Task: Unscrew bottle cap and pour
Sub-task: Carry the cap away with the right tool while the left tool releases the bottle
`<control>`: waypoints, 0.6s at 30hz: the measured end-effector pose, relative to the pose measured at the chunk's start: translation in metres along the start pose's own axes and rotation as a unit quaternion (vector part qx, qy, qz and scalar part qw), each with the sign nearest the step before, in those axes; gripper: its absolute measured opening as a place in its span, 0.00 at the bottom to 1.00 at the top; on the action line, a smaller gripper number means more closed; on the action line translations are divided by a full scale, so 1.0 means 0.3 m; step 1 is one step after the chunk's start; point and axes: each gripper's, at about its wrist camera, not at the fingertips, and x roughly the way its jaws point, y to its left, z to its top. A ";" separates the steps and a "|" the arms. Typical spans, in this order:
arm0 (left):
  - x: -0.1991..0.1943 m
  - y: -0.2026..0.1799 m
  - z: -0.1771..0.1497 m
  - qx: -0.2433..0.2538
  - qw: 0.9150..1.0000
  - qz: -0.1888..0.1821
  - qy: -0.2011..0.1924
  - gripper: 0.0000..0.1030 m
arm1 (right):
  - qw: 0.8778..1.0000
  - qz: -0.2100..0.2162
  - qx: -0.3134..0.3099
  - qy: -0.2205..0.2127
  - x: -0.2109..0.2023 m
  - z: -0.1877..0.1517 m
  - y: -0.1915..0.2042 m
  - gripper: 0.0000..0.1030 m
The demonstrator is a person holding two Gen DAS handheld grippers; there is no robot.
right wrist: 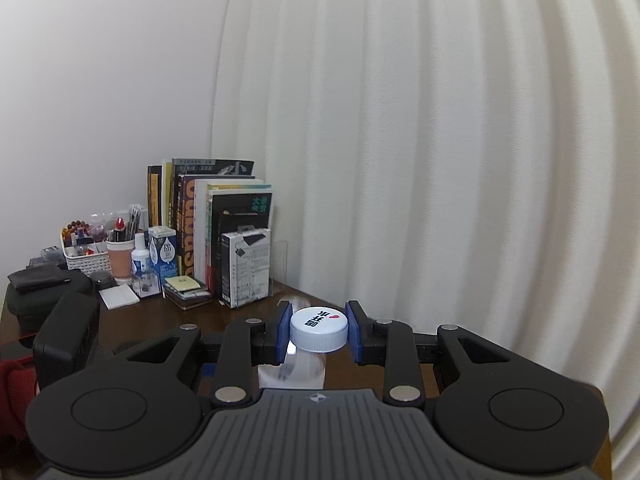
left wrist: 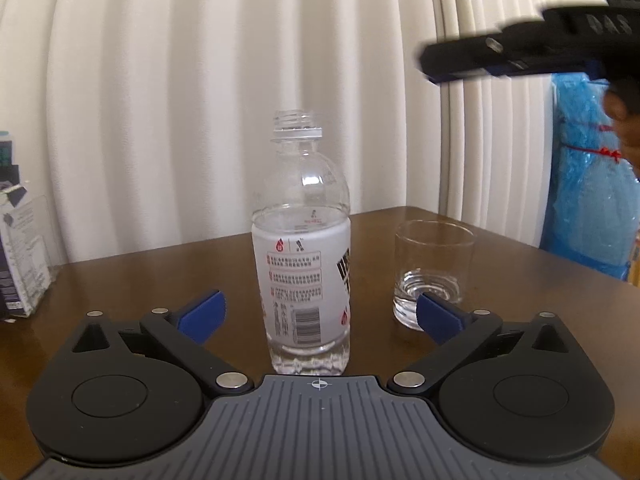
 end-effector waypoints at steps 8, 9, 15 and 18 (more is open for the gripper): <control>-0.103 -0.036 -0.023 -0.004 1.000 0.017 -0.003 1.00 | 0.994 -0.057 0.064 0.061 -0.088 -0.205 -0.004 0.31; -0.108 -0.039 -0.022 -0.004 1.000 0.017 -0.003 1.00 | 0.992 -0.066 0.071 0.076 -0.082 -0.231 -0.005 0.31; -0.154 -0.074 -0.031 0.003 1.000 0.016 -0.003 1.00 | 0.981 -0.114 0.085 0.133 -0.039 -0.339 -0.012 0.31; -0.172 -0.085 -0.037 0.005 1.000 0.015 -0.003 1.00 | 0.976 -0.125 0.089 0.154 -0.030 -0.379 -0.015 0.31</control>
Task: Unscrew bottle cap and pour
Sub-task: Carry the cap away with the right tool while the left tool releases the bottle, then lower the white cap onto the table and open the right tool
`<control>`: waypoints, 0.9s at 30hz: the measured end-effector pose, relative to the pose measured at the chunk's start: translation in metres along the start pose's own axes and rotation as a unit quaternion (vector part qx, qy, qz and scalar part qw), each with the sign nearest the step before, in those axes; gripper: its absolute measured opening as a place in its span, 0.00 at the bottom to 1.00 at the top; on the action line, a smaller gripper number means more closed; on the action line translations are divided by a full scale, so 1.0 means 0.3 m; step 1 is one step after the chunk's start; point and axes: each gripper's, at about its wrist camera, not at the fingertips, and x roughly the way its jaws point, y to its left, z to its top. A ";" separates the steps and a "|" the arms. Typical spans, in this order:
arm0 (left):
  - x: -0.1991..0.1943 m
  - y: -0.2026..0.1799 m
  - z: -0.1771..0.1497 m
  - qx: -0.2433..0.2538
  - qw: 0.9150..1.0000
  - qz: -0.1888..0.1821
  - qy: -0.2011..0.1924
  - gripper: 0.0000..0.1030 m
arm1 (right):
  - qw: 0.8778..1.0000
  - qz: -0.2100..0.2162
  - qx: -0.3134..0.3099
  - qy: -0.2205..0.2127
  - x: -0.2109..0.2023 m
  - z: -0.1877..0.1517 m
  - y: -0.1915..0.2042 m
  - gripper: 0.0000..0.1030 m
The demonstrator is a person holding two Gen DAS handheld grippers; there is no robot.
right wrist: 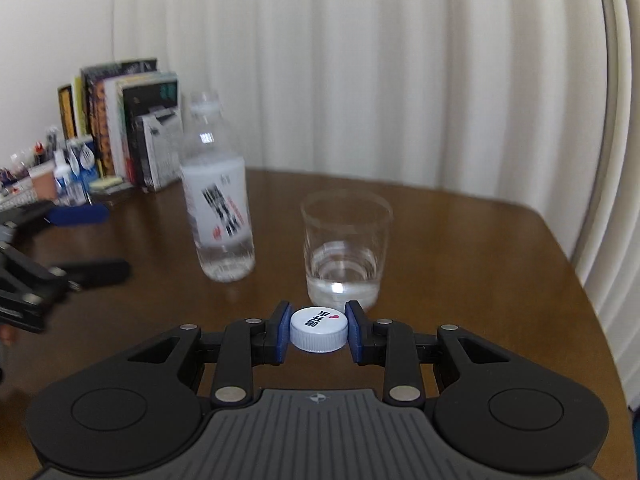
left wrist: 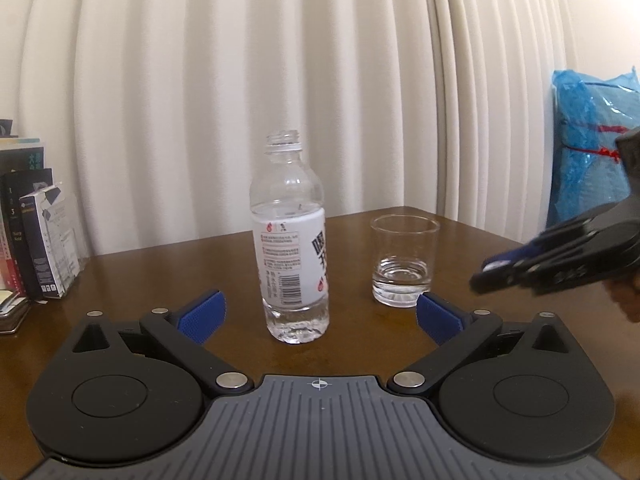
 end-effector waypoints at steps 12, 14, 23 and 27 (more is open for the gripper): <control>-0.019 -0.013 -0.016 -0.008 1.000 -0.002 0.009 1.00 | 0.999 -0.026 0.000 0.036 0.048 -0.054 -0.003 0.31; -0.019 -0.013 -0.018 -0.008 1.000 -0.003 0.010 1.00 | 0.999 -0.028 0.000 0.038 0.054 -0.056 -0.004 0.31; -0.018 -0.013 -0.018 -0.010 1.000 -0.002 0.014 1.00 | 0.998 -0.036 -0.008 0.045 0.066 -0.072 0.004 0.31; -0.016 -0.013 -0.019 -0.011 1.000 -0.002 0.015 1.00 | 0.998 -0.035 -0.006 0.045 0.065 -0.073 0.001 0.31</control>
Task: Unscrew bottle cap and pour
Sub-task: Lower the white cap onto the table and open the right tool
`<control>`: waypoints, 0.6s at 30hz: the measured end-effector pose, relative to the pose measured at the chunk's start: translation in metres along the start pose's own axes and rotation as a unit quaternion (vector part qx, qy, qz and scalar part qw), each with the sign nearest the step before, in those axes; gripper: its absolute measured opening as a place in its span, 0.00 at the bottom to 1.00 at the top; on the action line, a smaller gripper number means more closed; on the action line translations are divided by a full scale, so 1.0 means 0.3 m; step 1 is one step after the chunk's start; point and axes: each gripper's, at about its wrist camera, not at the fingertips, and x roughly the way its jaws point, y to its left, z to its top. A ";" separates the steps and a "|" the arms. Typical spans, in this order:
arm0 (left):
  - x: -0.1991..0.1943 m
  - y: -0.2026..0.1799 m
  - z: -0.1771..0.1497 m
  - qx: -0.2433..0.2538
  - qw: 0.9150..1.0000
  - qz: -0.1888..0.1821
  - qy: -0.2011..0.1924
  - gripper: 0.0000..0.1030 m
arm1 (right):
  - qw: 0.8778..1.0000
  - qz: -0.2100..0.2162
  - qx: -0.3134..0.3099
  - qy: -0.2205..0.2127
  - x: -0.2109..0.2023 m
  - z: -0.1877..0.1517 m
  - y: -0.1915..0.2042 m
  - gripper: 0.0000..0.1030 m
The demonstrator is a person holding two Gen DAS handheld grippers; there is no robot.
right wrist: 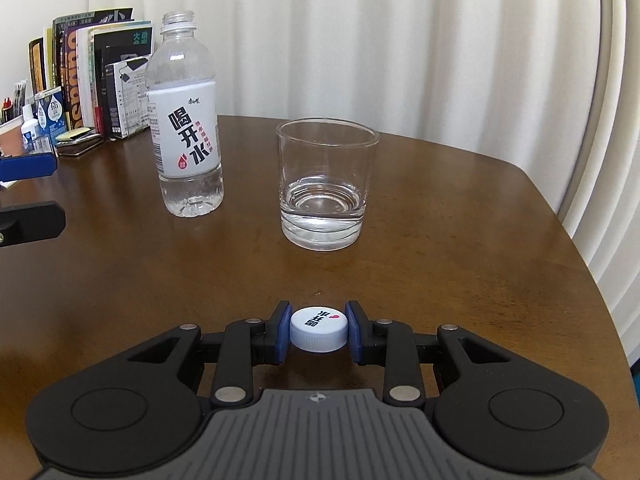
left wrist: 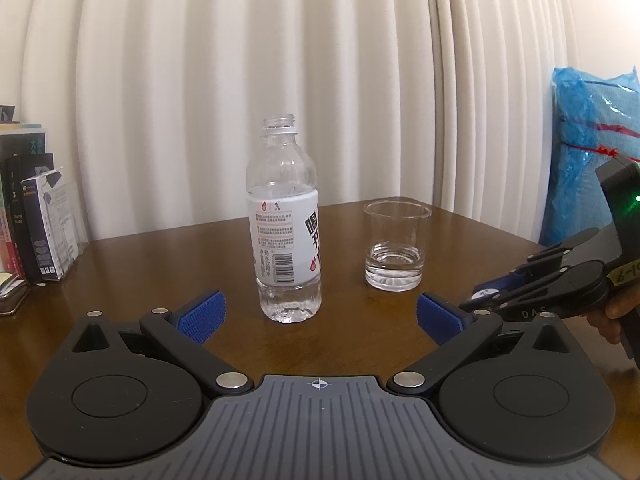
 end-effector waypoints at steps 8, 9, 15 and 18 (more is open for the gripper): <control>0.003 0.001 -0.004 -0.003 1.000 0.000 0.002 1.00 | 1.000 -0.002 0.007 -0.003 -0.002 -0.004 -0.007 0.34; 0.002 0.001 -0.005 -0.003 1.000 0.000 0.002 1.00 | 1.000 -0.003 0.007 -0.004 -0.003 -0.005 -0.007 0.38; -0.004 -0.003 -0.005 -0.006 1.000 0.002 0.002 1.00 | 1.000 -0.006 0.008 -0.006 -0.006 -0.010 -0.005 0.39; -0.012 -0.009 -0.004 -0.007 1.000 0.002 0.001 1.00 | 1.000 -0.012 0.004 -0.009 -0.014 -0.010 0.004 0.39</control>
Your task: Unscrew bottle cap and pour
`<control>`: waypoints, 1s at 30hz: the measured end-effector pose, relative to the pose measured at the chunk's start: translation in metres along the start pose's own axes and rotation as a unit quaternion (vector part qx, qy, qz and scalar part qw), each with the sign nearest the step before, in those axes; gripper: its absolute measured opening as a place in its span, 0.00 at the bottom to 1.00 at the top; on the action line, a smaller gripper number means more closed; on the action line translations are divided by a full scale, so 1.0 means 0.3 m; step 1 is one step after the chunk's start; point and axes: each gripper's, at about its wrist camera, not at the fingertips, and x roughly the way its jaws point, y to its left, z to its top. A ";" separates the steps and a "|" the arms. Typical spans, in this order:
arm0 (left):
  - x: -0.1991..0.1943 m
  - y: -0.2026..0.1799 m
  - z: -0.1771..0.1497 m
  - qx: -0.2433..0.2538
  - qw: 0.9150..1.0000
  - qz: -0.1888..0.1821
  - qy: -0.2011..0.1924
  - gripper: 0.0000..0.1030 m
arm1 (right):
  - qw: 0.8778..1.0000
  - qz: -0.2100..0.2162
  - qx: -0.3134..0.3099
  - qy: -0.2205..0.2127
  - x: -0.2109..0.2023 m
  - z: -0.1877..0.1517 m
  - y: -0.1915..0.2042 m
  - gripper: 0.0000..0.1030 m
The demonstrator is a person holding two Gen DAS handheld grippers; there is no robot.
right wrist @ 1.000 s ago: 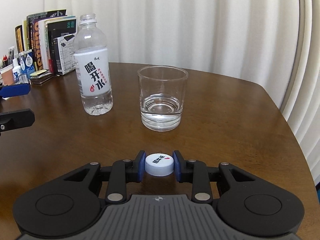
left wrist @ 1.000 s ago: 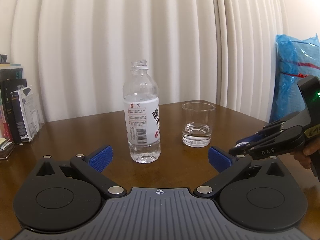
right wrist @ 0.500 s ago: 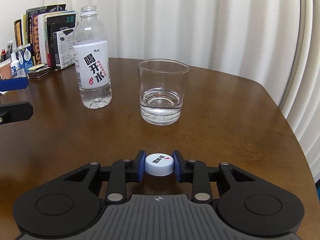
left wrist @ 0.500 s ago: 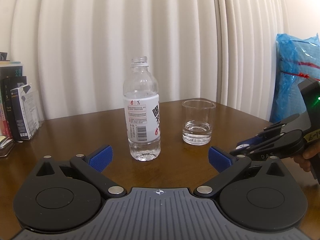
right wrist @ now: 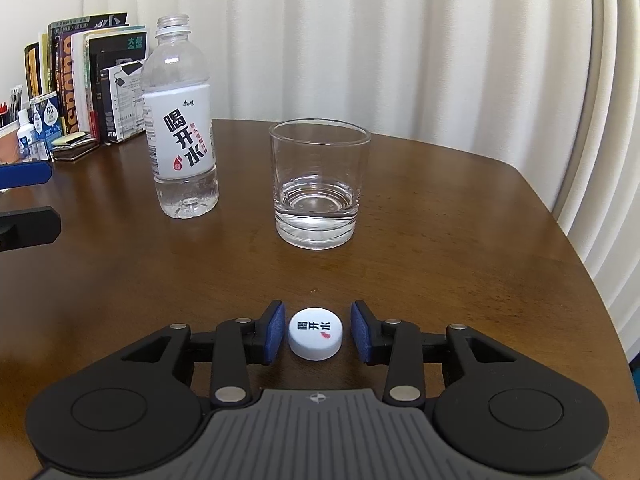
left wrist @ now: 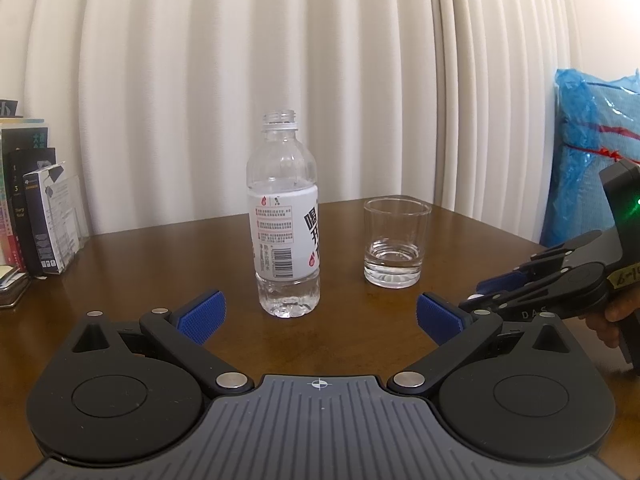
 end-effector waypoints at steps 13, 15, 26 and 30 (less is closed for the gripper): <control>-0.121 -0.081 -0.027 -0.018 0.999 0.029 -0.021 1.00 | 0.988 -0.057 0.006 -0.146 -0.267 -0.044 0.127 0.97; -0.145 -0.106 -0.043 -0.016 0.999 0.043 -0.025 1.00 | 0.984 -0.069 0.009 -0.163 -0.295 -0.067 0.146 0.99; -0.266 -0.179 -0.118 -0.056 0.989 0.122 -0.065 1.00 | 0.964 -0.100 0.078 -0.233 -0.399 -0.197 0.152 1.00; -0.285 -0.202 -0.134 -0.053 0.987 0.132 -0.077 1.00 | 0.961 -0.102 0.076 -0.246 -0.410 -0.230 0.154 1.00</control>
